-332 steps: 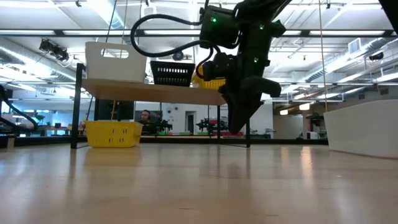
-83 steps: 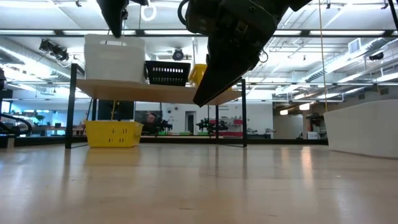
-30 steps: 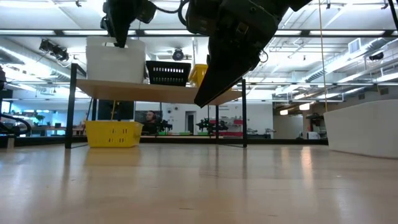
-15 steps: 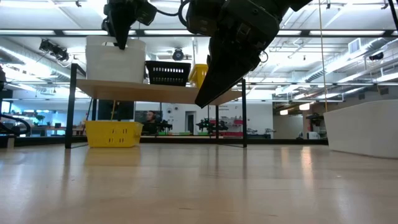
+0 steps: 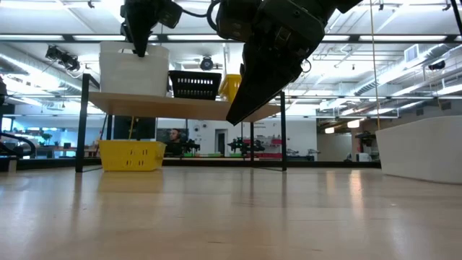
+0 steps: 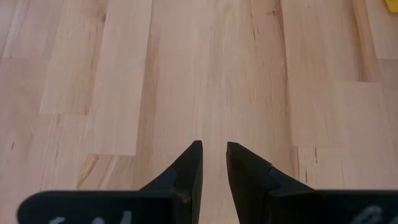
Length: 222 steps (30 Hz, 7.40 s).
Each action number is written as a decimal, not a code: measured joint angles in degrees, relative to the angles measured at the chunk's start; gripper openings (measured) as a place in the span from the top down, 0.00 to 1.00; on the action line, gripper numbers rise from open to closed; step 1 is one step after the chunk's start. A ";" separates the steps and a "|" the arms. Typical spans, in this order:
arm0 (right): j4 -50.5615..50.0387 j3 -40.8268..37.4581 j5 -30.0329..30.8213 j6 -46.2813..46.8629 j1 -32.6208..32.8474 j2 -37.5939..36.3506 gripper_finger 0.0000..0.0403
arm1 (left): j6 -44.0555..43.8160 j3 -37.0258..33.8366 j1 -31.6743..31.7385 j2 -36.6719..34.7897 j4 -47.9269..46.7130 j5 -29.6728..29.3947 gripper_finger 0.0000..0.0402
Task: Stack baskets on shelf by color
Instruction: Stack the left white bin on top of the other white bin on the shelf, then stack the yellow bin on top of the other yellow bin on the shelf
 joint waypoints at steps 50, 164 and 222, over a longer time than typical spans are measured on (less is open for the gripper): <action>-0.24 0.00 -0.02 0.11 0.05 0.00 0.81 | 11.14 0.02 -2.89 -0.31 -0.08 0.41 0.98; 24.41 -5.25 13.21 -27.50 -3.16 1.53 0.54 | -18.87 -48.36 -57.87 -16.14 57.57 -34.47 0.87; -1.59 -5.22 20.54 0.36 5.05 -12.02 0.55 | 6.21 -57.22 -33.33 -13.90 58.00 -24.26 0.55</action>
